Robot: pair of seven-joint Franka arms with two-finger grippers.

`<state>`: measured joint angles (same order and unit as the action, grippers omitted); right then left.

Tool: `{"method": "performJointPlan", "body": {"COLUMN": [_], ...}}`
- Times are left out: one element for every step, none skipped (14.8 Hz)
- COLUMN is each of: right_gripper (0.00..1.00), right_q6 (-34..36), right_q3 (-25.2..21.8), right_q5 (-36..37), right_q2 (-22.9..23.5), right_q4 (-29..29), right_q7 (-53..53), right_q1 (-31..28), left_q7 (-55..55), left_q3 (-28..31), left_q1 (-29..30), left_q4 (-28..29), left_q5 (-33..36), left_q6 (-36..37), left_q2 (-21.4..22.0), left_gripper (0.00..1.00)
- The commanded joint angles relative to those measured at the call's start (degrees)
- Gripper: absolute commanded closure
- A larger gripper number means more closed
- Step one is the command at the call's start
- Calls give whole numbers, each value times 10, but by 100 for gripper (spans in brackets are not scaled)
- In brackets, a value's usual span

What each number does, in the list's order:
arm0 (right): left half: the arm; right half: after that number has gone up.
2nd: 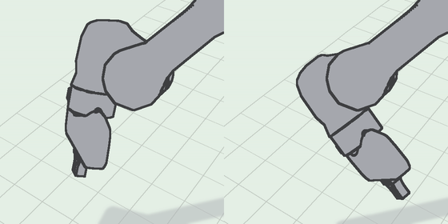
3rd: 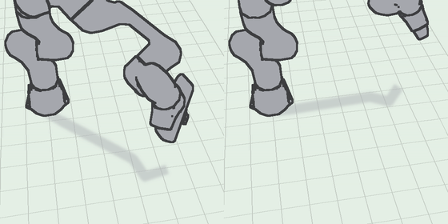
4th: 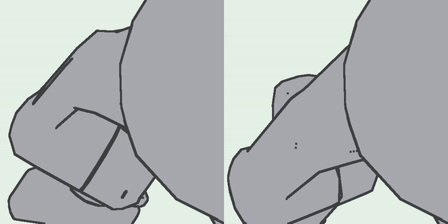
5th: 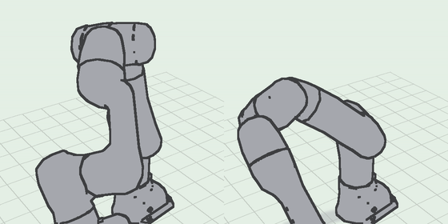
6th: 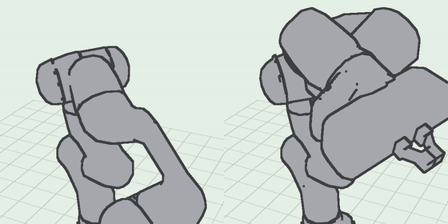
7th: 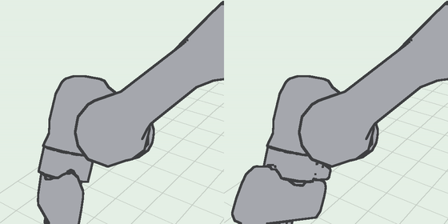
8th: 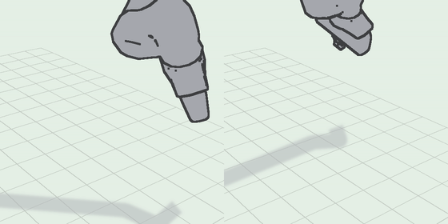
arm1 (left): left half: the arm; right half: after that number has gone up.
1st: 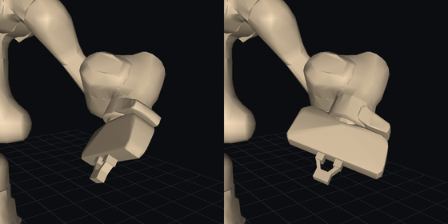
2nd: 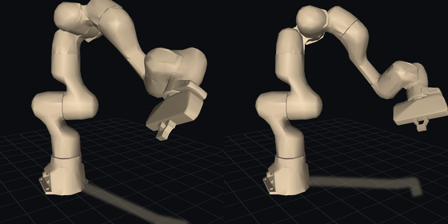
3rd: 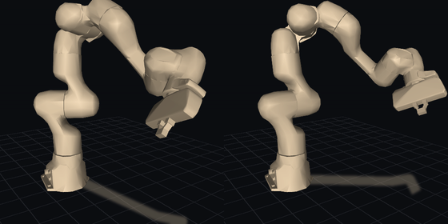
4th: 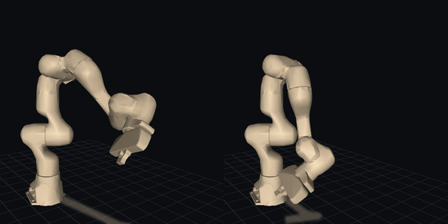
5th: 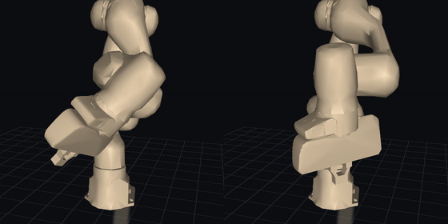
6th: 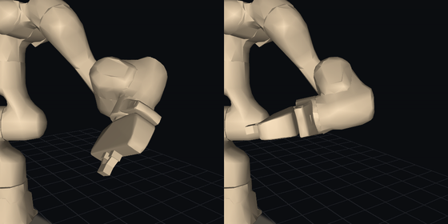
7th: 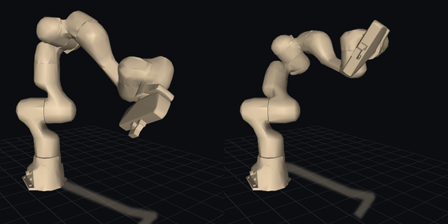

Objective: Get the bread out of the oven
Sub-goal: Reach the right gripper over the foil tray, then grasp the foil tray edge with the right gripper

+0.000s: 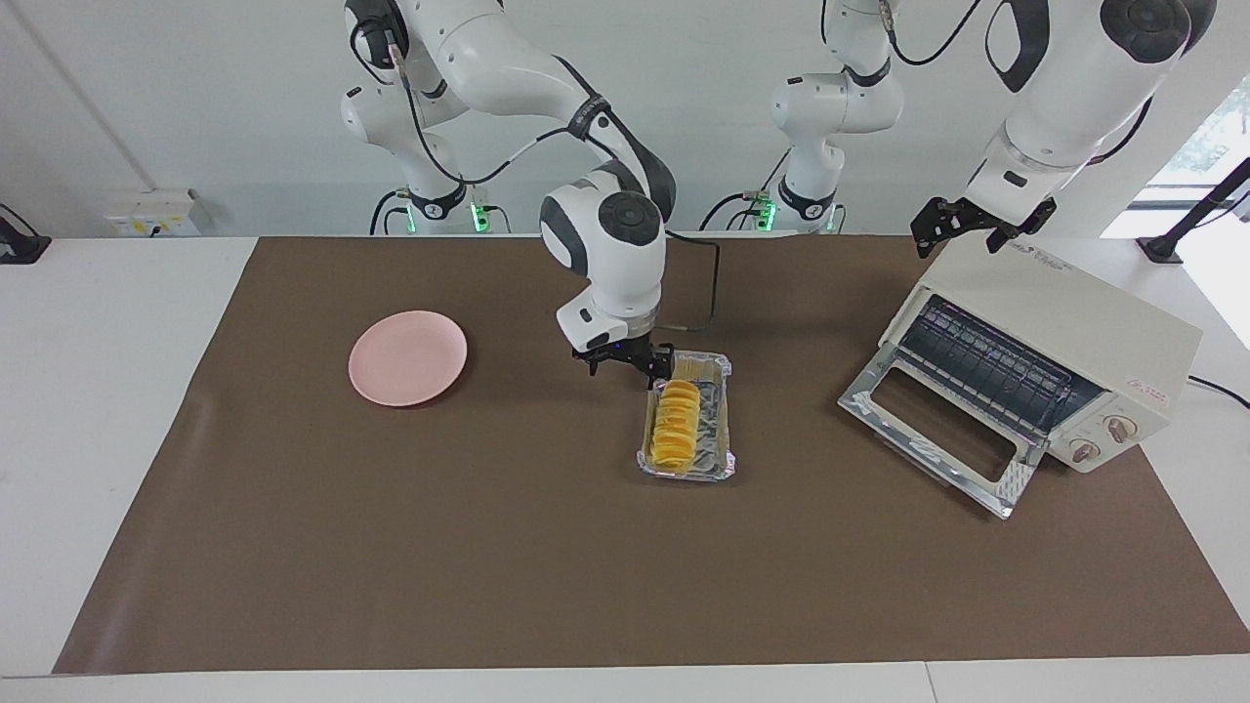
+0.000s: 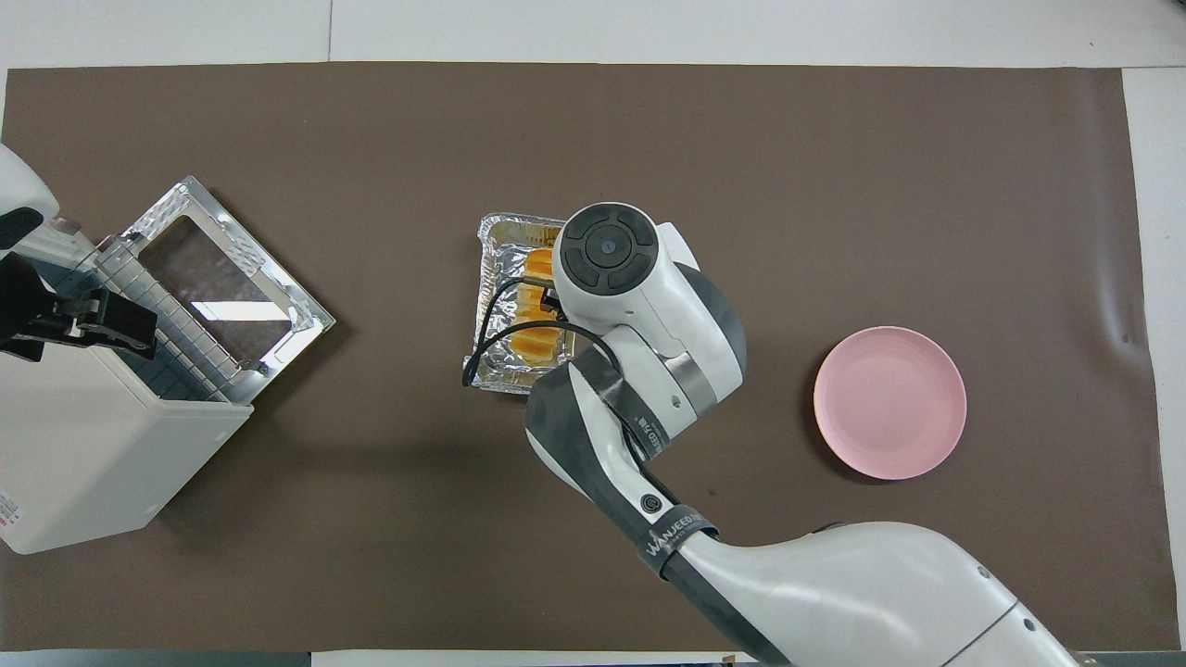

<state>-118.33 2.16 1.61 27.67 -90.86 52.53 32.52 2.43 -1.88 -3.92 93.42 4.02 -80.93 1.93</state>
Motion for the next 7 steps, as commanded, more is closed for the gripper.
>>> {"method": "performJointPlan", "body": {"right_gripper": [0,0,0,0,0,0,0], "right_q6": [-19,-22,-33,-42,-49,-56,-65], "right_q3": [-3,-4,-3,-3,-3,-4,-4], "right_q5": [11,11,12,12,12,13,17], "right_q2": [15,16,16,17,19,31,37], "right_q4": [15,15,13,8,7,10,6], "right_q7": [8,7,6,6,6,6,1], "right_q1": [-3,-3,-4,-5,-4,0,3], "left_q7": [-7,-6,-6,-3,-4,-4,-4], "left_q3": [-2,-2,-3,-4,-5,-5,-4], "left_q1": [4,4,1,-5,-8,-8,-7], "left_q4": [11,16,15,16,19,18,19], "left_q5": [-9,-9,-9,-9,-9,-12,-22], "left_q6": [-11,-13,-13,-14,-20,-27,-35], "left_q2": [22,25,25,25,26,25,26], "left_gripper": [0,0,0,0,0,0,0]}}
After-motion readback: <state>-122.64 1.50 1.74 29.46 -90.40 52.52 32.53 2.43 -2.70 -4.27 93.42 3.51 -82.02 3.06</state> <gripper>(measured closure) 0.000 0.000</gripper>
